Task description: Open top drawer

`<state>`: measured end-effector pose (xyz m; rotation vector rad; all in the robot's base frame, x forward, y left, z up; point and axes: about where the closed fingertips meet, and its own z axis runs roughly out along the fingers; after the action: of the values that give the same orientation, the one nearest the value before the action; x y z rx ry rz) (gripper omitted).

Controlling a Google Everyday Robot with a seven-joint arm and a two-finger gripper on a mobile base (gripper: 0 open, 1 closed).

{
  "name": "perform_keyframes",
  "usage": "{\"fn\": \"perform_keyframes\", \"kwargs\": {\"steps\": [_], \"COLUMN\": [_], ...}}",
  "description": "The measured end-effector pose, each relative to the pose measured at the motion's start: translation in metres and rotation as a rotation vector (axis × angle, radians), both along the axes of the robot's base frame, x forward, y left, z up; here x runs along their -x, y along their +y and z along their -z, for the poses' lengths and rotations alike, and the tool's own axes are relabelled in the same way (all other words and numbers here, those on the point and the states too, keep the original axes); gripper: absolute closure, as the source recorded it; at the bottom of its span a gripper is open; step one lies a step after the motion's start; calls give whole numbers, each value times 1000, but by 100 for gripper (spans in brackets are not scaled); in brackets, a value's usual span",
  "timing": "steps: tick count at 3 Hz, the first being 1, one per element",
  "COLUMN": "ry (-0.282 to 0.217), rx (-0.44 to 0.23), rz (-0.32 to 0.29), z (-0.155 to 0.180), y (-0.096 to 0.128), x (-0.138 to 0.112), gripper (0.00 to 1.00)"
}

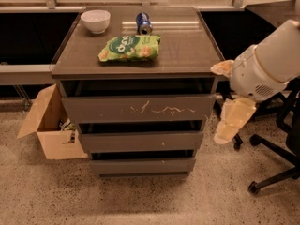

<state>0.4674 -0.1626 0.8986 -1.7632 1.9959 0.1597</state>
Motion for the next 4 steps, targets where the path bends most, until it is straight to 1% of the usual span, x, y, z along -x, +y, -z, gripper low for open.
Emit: {"fn": "perform_keyframes", "kwargs": {"steps": [1,2,3,4], "ry": [49,51,56,48], "rx": [-144,-144,-111,-100], "rz": [-82,-83,-106,-124], "z": [55,56,107,148], "y": [44,45,45,43], "x": [-12,-12,-31,-49], "gripper": [0,0,0,0]}}
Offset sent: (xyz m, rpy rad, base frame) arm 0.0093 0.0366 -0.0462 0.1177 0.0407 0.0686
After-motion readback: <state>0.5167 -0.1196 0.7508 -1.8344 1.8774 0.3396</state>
